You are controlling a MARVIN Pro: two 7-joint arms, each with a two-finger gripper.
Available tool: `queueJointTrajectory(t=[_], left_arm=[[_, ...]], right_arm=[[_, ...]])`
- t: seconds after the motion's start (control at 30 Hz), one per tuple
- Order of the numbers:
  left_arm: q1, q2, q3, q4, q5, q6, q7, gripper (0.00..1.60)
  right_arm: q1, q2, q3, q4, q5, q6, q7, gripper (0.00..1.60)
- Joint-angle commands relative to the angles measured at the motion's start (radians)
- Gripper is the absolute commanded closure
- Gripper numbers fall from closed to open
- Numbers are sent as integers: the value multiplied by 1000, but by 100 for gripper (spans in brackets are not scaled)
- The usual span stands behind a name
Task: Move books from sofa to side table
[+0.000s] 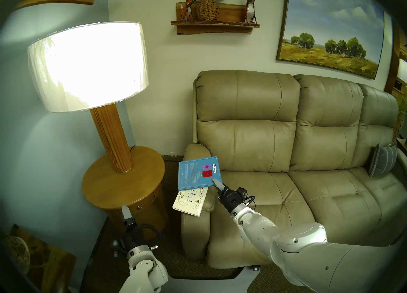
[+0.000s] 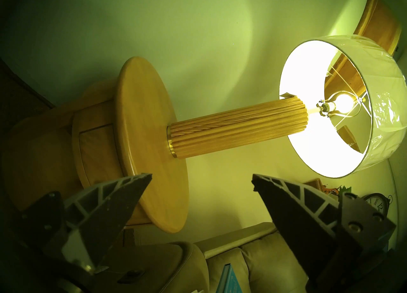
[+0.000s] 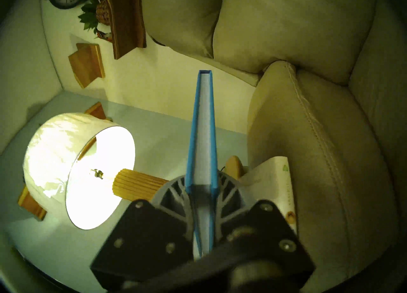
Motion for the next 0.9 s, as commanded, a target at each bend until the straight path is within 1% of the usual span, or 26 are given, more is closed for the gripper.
queueJointTrajectory(t=[0.0, 0.07, 0.1, 0.27, 0.3, 0.5, 0.53, 0.73, 0.87], left_arm=[[24, 27, 58, -58, -17, -7, -37, 0], [28, 45, 96, -72, -36, -11, -46, 0], [28, 45, 96, -72, -36, -11, -46, 0], [21, 71, 149, -77, -76, -17, -49, 0], [14, 78, 165, -74, -95, -21, -49, 0], [-11, 90, 200, -57, -139, -39, -57, 0], [-21, 96, 215, -52, -160, -48, -62, 0], [-50, 107, 250, -36, -206, -68, -76, 0], [-74, 114, 279, -8, -249, -85, -88, 0]], right_arm=[[34, -48, -1, 0, 24, 45, 64, 160], [29, -66, -1, 0, 12, 45, 63, 160], [29, -66, -1, 0, 12, 45, 63, 160], [20, -94, -21, 0, -11, 38, 53, 160], [14, -106, -28, 0, -18, 41, 52, 160], [-3, -124, -54, 0, -50, 41, 67, 160], [-11, -128, -63, 0, -63, 34, 74, 160], [-29, -133, -76, 0, -86, 41, 98, 160], [-35, -135, -80, 0, -98, 57, 121, 160]])
